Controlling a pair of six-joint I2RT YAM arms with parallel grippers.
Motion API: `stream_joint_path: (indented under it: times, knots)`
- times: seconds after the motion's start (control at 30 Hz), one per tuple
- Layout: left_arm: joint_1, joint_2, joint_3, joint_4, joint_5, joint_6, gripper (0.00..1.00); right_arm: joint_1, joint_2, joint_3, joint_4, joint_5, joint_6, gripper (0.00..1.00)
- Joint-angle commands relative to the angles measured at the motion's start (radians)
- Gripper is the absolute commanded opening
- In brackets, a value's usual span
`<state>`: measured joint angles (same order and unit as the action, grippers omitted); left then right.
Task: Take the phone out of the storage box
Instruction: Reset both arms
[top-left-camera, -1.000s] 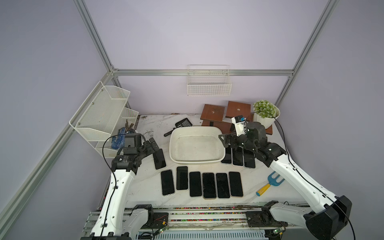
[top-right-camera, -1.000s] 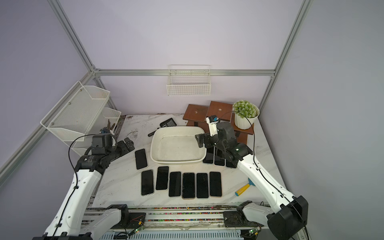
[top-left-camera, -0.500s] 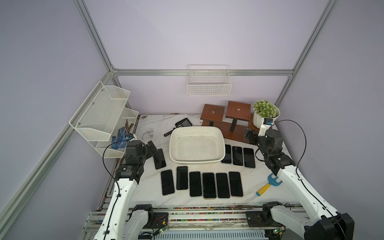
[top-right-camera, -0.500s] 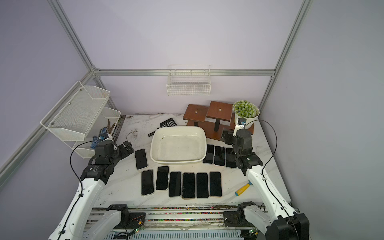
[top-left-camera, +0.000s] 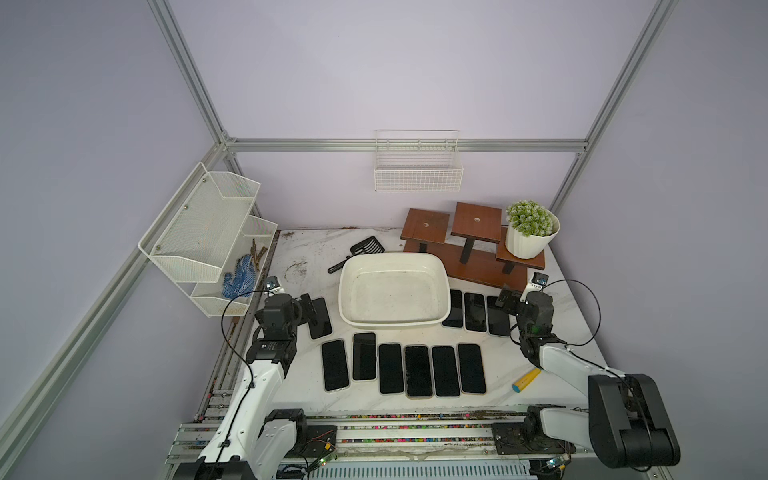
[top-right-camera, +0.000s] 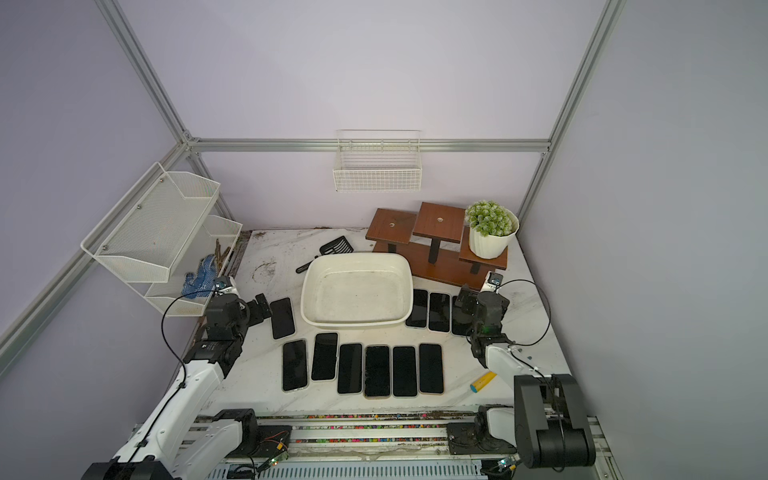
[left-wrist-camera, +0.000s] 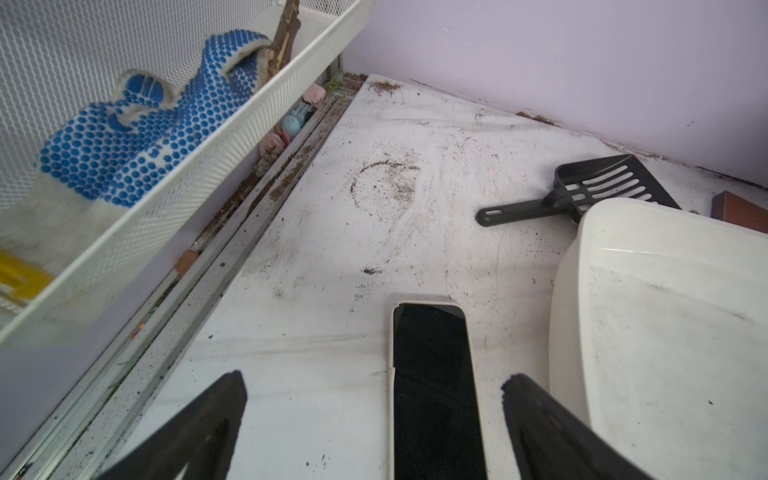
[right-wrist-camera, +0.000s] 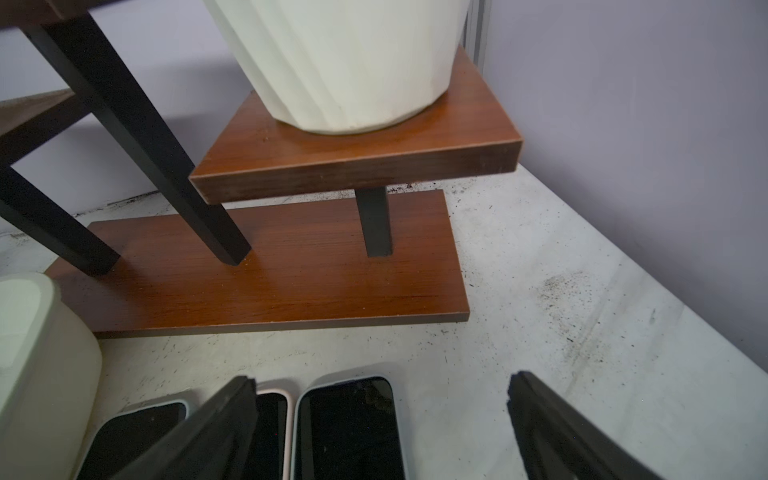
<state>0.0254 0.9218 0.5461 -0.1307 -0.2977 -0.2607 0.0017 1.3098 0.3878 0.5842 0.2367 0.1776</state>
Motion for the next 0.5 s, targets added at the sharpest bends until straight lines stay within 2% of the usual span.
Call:
stream_joint_path:
  times: [0.0, 0.2, 0.47]
  knots:
    - [0.002, 0.015, -0.034, 0.214, -0.024, 0.103, 1.00, -0.002, 0.061, -0.022, 0.254, -0.011, -0.014, 0.99]
    - [0.004, 0.124, -0.079, 0.394, 0.011, 0.181, 1.00, -0.002, 0.144, -0.054, 0.400, -0.053, -0.045, 0.99]
    - [0.004, 0.365, -0.123, 0.692, 0.051, 0.196, 1.00, -0.002, 0.133, -0.105, 0.465, -0.145, -0.083, 0.99]
